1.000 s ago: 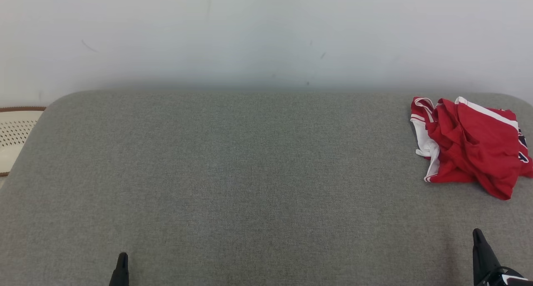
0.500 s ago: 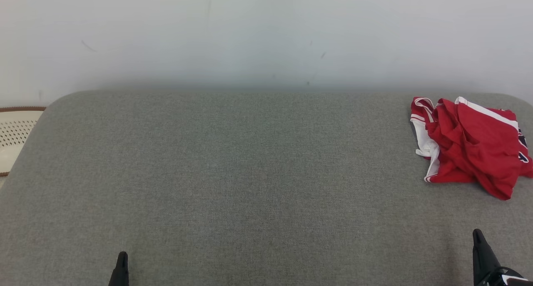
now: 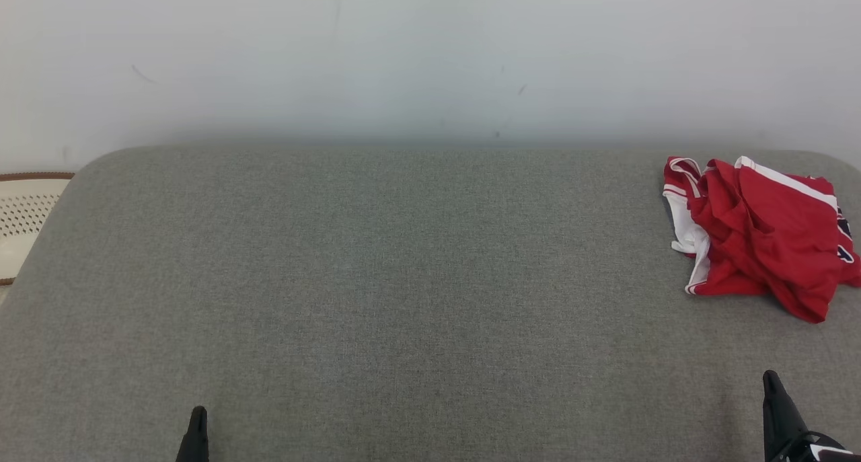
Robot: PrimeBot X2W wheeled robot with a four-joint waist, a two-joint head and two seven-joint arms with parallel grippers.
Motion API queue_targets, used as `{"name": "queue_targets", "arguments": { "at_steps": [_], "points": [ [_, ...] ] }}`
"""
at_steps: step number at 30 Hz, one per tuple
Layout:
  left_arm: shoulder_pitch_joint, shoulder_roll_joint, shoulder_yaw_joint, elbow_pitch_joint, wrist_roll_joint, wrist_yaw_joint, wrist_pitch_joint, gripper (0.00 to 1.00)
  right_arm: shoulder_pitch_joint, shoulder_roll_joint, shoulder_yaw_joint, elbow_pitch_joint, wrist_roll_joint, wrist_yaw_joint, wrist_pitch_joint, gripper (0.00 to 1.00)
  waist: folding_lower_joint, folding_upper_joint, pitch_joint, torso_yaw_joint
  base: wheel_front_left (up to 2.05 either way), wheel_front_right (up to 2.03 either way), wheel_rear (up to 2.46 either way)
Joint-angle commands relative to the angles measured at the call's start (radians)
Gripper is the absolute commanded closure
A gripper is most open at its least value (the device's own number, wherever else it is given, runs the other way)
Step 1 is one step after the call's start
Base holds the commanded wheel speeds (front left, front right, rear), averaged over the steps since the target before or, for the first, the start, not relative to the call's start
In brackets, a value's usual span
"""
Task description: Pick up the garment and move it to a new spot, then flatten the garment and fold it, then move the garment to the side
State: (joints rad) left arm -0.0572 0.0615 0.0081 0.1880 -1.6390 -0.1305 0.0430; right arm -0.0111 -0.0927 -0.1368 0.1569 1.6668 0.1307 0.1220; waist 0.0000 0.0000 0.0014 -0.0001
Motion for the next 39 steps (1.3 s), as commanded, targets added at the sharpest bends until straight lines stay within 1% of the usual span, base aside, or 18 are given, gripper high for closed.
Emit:
{"name": "queue_targets", "arguments": {
  "at_steps": [1,39],
  "points": [
    [0.002,0.003,0.004,0.003,0.003,-0.004,0.003,1.00,-0.006,0.002,-0.002,0.003,-0.006,0.000,0.002,1.00,0.0000,0.0000,0.000,0.000,0.00,0.00,0.00],
    [0.001,-0.003,0.009,0.003,0.008,-0.004,0.008,1.00,-0.009,0.012,-0.015,0.005,-0.017,0.000,0.014,1.00,0.0000,0.0000,0.000,0.000,0.00,0.00,0.00]
  ]
}}
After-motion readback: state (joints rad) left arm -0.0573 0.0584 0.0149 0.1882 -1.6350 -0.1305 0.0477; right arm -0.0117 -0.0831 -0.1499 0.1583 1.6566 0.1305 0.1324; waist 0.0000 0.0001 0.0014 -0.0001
